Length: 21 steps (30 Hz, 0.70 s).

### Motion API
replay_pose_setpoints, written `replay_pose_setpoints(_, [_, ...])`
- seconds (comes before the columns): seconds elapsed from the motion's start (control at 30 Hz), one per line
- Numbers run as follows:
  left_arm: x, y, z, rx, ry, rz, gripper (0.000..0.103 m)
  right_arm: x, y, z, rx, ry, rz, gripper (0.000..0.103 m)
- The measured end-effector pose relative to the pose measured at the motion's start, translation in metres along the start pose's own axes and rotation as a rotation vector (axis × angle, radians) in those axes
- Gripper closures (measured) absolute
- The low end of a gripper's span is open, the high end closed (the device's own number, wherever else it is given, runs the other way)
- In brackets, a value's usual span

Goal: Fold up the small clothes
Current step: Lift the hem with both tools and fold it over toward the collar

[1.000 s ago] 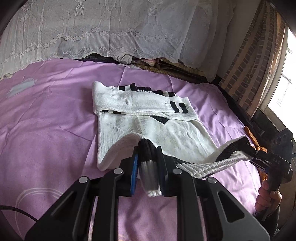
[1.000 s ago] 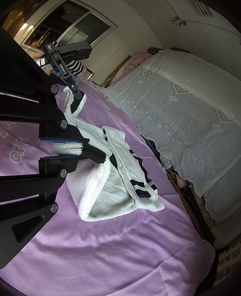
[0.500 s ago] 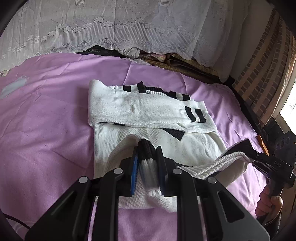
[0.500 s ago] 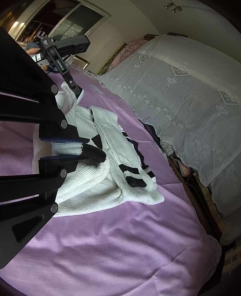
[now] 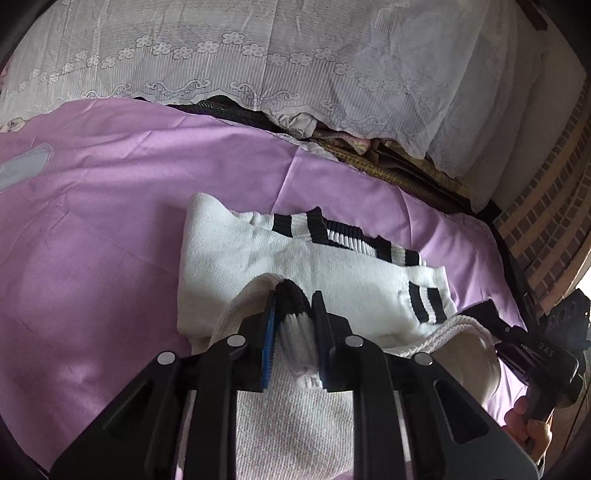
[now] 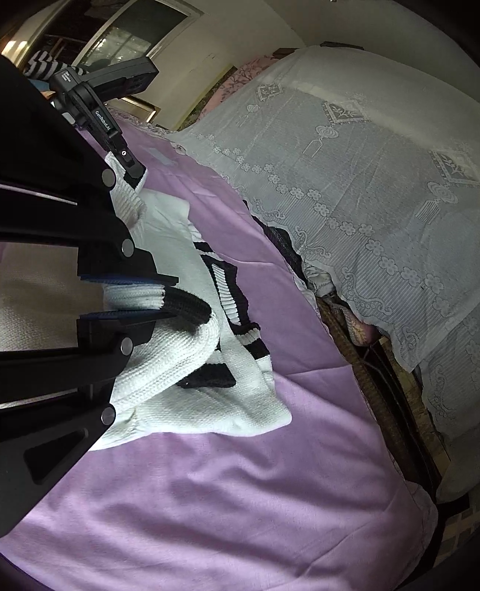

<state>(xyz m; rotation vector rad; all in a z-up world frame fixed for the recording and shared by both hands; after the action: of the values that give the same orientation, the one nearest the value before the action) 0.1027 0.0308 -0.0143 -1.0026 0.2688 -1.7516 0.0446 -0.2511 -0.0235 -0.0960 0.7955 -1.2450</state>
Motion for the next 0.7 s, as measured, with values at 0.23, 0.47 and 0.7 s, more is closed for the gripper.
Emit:
replay_pose_setpoints(0.23, [0.004, 0.022, 0.024, 0.045, 0.009, 0.032, 0.087, 0.01, 0.028, 0.027, 0.02, 0.041, 0.013, 0.091])
replay_pose_setpoints(0.47, [0.005, 0.044, 0.048, 0.069, 0.007, 0.044, 0.087, 0.021, 0.054, 0.048, 0.037, 0.076, 0.014, 0.091])
replay_pose_setpoints(0.7, [-0.001, 0.072, 0.069, 0.07, -0.023, 0.057, 0.087, 0.031, 0.078, 0.063, 0.04, 0.092, 0.005, 0.091])
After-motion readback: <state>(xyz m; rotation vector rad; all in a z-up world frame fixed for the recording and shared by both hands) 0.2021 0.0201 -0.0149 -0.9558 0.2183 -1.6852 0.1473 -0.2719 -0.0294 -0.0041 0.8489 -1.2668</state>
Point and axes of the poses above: each gripper's, at about its wrist camera, not at the fingertips, and y roughly the way its jaws point, x to its right, z to its top, the point moved 6 cm from there along y, roughly the way its jaws point, and after that the axes turned 10 degrees about -y, right-handed, at the moved point
